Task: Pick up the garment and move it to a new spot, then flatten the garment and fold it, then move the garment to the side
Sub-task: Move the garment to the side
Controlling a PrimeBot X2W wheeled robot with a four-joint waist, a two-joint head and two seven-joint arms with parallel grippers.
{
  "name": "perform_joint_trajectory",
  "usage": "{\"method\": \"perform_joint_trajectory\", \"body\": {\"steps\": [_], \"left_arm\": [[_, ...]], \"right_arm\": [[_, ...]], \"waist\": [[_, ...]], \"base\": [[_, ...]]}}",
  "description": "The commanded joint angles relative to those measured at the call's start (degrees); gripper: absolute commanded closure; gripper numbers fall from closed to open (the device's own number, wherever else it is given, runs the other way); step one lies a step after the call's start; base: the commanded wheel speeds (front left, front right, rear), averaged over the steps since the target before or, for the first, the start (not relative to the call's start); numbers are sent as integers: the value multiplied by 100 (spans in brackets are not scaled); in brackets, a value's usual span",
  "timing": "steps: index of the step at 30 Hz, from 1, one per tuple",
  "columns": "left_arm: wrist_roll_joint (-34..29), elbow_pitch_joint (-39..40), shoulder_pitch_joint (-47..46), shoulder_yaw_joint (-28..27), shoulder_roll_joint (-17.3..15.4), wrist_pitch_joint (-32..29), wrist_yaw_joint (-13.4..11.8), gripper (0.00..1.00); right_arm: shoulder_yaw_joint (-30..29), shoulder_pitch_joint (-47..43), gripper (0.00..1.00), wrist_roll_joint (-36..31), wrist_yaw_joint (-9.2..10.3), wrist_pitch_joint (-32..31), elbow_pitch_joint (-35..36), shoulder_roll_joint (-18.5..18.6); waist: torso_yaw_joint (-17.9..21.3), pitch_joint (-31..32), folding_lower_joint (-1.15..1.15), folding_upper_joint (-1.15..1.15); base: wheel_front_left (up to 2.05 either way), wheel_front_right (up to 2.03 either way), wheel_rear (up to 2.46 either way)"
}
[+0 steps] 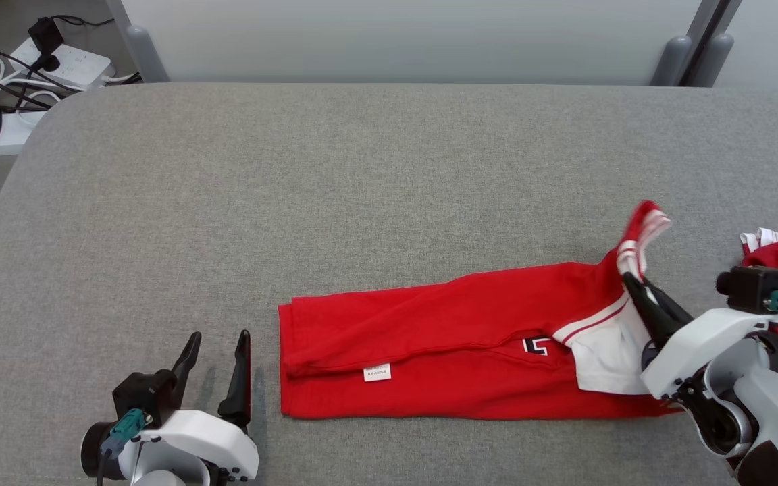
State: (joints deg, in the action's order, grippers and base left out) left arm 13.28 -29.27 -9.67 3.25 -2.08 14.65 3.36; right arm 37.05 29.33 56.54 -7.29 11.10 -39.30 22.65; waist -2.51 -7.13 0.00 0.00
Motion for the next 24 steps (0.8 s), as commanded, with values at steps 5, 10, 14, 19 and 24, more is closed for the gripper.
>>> {"method": "perform_joint_trajectory", "body": {"steps": [5,10,14,19,24], "left_arm": [[186,82,-4,29,-80,35,-79,0],[365,86,-71,320,-80,35,-102,0],[440,110,-117,536,-80,35,-106,0],[544,141,-161,744,-80,35,-133,0],[711,177,-188,997,-80,35,-187,0]], "right_arm": [[693,-20,100,390,-20,-756,1433,366],[1168,153,100,567,-20,-1302,2042,158],[1448,384,100,585,-20,-1510,2025,-144],[1714,649,100,522,-20,-1591,1777,-426],[1934,895,100,496,-20,-1542,1345,-665]], "waist": [[-53,44,0,0],[-337,14,0,0],[-642,-50,0,0],[-1003,-140,0,0],[-1447,-239,0,0]], "base": [[0,0,0],[0,0,0],[0,0,0],[0,0,0],[0,0,0]]}}
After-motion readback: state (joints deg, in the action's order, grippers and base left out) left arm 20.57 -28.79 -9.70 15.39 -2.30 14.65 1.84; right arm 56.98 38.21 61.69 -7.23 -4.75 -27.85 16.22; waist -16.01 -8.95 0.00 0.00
